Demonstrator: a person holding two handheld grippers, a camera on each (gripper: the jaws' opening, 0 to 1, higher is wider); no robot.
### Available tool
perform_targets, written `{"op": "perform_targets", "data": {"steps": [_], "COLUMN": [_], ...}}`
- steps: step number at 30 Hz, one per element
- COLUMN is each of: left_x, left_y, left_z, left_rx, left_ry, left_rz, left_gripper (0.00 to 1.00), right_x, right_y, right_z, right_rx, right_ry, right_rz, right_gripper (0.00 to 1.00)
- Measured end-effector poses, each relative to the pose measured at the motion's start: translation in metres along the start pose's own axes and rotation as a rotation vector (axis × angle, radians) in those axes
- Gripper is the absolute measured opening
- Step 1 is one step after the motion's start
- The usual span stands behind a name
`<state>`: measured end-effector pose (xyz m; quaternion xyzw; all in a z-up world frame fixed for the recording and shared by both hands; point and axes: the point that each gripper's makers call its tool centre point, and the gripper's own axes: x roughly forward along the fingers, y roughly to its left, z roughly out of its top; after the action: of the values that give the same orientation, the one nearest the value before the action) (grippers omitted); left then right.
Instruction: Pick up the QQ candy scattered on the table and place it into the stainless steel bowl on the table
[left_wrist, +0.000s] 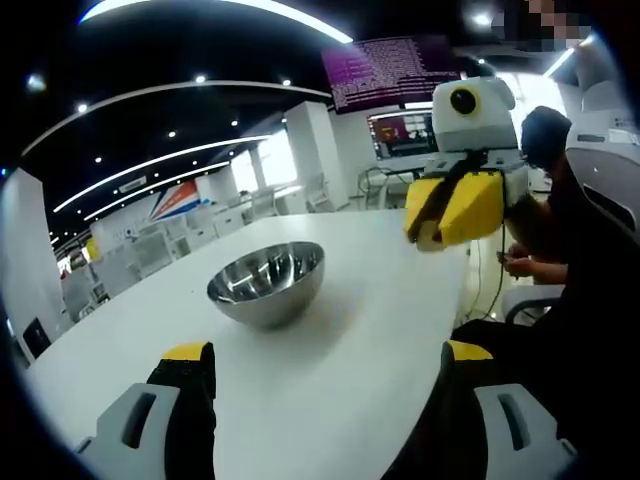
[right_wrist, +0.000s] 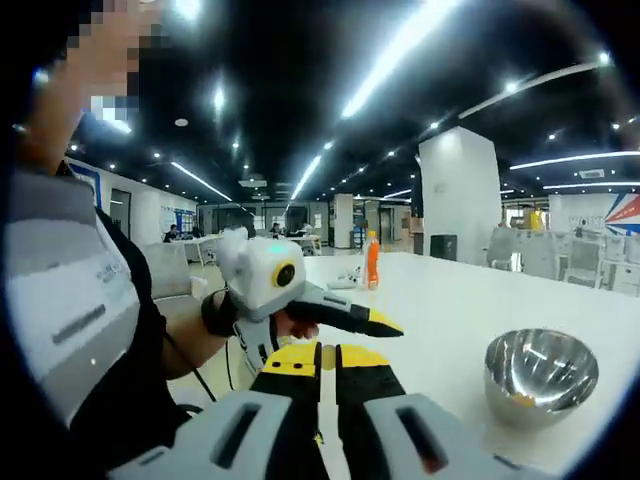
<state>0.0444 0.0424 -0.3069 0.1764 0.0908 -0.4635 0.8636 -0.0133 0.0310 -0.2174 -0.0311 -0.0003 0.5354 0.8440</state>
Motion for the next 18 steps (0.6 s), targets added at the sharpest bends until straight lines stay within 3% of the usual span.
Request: {"op": "perform_targets", "data": {"steps": [10, 14, 18], "left_x": [0.002, 0.004, 0.004], "left_y": [-0.001, -0.003, -0.003], "left_z": [-0.001, -0.001, 0.000], "left_rx": [0.000, 0.001, 0.000], "left_ry": [0.003, 0.000, -0.002], "left_rz": [-0.010, -0.015, -0.016], "left_gripper": [0.93, 0.93, 0.94], "right_x": [-0.019, -0.023, -0.021], "right_y": [-0.038, -0.054, -0.073], "right_z": [0.080, 0.102, 0.112], "right_rx": [-0.134, -0.179, -0.194], "right_ry": [-0.137, -0.171, -0.183], "right_rz": [-0.119, -0.166, -0.200], "right_gripper": [0.05, 0.05, 0.05]}}
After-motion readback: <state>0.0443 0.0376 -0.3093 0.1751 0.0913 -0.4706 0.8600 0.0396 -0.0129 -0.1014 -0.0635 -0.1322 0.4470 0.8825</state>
